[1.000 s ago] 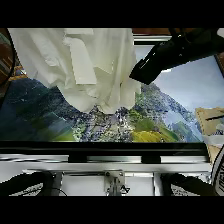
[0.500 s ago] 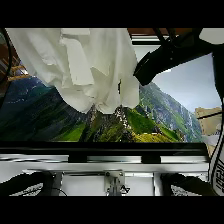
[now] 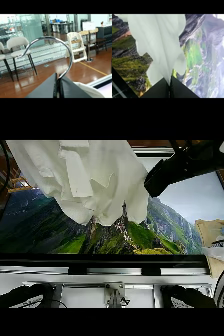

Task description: Fold the shirts.

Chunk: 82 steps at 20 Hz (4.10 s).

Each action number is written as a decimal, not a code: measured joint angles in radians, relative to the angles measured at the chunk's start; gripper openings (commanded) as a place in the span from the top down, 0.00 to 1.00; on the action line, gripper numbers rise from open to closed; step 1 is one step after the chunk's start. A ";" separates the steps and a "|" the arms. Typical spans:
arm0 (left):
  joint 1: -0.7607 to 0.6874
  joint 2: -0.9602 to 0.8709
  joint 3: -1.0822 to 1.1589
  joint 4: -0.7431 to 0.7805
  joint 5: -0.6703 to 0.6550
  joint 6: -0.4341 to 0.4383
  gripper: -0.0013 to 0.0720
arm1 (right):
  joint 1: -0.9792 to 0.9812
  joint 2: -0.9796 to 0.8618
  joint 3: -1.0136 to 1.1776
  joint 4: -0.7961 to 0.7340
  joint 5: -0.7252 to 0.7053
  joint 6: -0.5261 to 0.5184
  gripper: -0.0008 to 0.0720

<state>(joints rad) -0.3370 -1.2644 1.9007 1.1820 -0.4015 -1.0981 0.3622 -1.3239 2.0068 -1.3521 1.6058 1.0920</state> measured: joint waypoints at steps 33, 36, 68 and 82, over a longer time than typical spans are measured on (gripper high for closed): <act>-0.057 -0.002 0.000 -0.006 0.037 -0.093 0.33 | 0.001 -0.028 0.000 0.449 -0.330 -0.263 0.89; -0.063 -0.002 0.001 -0.003 0.040 -0.095 0.23 | 0.001 -0.018 0.000 0.456 -0.402 -0.261 0.89; -0.076 -0.006 0.000 0.111 0.177 -0.172 0.91 | 0.002 -0.007 0.002 0.547 -0.467 -0.266 0.69; -0.131 -0.005 0.000 0.116 0.218 -0.198 0.91 | 0.001 -0.076 0.000 0.534 -0.491 -0.196 0.43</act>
<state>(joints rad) -0.4679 -1.2694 1.9011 1.2980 -0.1833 -1.2964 0.3634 -1.3994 2.0068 -0.8181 1.1152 0.8963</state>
